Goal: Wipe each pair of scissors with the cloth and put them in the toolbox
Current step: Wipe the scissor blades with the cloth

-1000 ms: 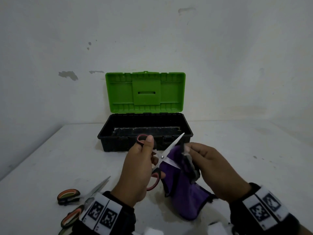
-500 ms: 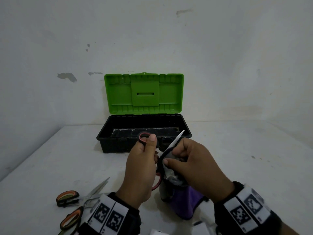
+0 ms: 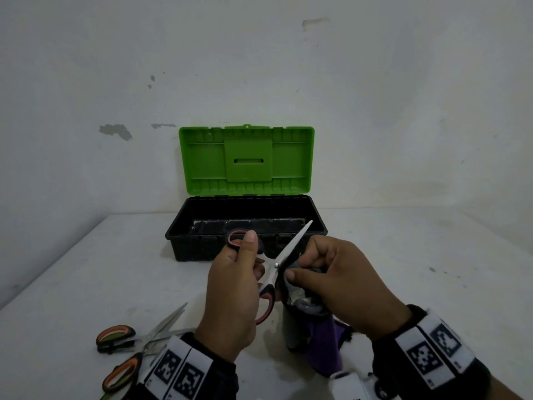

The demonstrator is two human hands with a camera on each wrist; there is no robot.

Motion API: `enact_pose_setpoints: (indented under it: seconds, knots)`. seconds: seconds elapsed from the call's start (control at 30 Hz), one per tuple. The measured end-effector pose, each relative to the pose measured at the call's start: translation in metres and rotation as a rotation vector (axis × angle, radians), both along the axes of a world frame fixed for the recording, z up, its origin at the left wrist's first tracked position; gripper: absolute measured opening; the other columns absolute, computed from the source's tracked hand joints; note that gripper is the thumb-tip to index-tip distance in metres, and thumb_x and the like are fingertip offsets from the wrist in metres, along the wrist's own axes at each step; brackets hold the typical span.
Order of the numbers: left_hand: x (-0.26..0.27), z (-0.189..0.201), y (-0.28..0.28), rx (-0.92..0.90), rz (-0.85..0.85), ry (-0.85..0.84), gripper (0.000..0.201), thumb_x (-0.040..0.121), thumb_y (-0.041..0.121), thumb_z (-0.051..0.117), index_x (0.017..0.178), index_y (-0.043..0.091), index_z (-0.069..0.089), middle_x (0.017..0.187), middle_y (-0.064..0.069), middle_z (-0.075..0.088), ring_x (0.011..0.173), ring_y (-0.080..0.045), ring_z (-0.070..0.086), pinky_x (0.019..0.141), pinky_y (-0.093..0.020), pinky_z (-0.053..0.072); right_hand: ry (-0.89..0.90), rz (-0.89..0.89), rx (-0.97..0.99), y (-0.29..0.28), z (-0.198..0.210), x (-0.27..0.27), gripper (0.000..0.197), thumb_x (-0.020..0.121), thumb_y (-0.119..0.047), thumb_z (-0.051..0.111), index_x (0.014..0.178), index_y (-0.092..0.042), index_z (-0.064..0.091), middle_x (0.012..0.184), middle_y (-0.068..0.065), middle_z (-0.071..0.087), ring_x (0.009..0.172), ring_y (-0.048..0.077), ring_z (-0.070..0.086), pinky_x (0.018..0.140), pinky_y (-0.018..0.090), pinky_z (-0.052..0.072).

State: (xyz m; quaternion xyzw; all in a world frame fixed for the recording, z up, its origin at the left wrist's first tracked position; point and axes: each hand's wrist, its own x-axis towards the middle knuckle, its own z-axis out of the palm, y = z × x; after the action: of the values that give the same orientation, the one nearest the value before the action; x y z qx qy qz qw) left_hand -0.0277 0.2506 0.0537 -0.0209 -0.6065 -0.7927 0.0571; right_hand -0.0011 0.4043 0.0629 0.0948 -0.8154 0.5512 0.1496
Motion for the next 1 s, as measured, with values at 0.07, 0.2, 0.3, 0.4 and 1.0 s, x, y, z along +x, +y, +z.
enact_pose_setpoints:
  seconds: [0.07,0.2,0.3,0.4,1.0]
  knots:
    - [-0.001,0.004,-0.002,0.059,-0.017,-0.029,0.034,0.098,0.038,0.050,0.079,0.011,0.056,0.066,-0.005,0.036,0.062,-0.023,0.040,0.048,-0.034,0.052,-0.016,-0.027,-0.019,0.006,-0.001,0.002,0.026,0.076,-0.006,0.083,0.065,-0.010,0.059,0.053,0.012,0.061,0.049,0.013,0.051,0.051,0.023,0.042]
    - [0.000,0.007,-0.003,0.080,-0.035,-0.045,0.033,0.098,0.037,0.050,0.081,0.009,0.055,0.069,-0.007,0.034,0.063,-0.026,0.037,0.045,-0.032,0.052,-0.063,-0.031,-0.066,0.016,-0.002,0.007,0.027,0.076,-0.005,0.082,0.064,-0.013,0.060,0.055,0.013,0.057,0.052,0.018,0.049,0.051,0.025,0.040]
    - [-0.002,0.008,-0.004,0.090,-0.013,-0.051,0.033,0.098,0.038,0.050,0.079,0.010,0.054,0.066,-0.006,0.035,0.059,-0.019,0.038,0.046,-0.033,0.053,-0.080,-0.039,-0.099,0.023,-0.001,0.009,0.026,0.077,-0.002,0.081,0.063,-0.011,0.060,0.053,0.007,0.059,0.050,0.017,0.052,0.049,0.022,0.042]
    - [-0.004,0.010,-0.008,0.093,0.023,-0.048,0.034,0.098,0.039,0.048,0.077,0.013,0.053,0.063,-0.003,0.035,0.057,-0.018,0.038,0.047,-0.033,0.054,-0.096,-0.069,-0.115,0.034,0.002,0.008,0.026,0.077,0.001,0.079,0.064,-0.008,0.059,0.052,0.006,0.061,0.048,0.016,0.054,0.048,0.022,0.043]
    - [-0.020,0.007,-0.004,0.350,0.101,-0.248,0.028,0.097,0.039,0.053,0.086,0.014,0.056,0.064,0.000,0.046,0.045,-0.009,0.054,0.069,-0.044,0.058,-0.465,-0.066,0.957,0.089,-0.036,-0.052,0.012,0.091,-0.032,0.062,0.098,-0.023,0.060,0.102,-0.006,0.065,0.092,0.012,0.058,0.079,0.021,0.046]
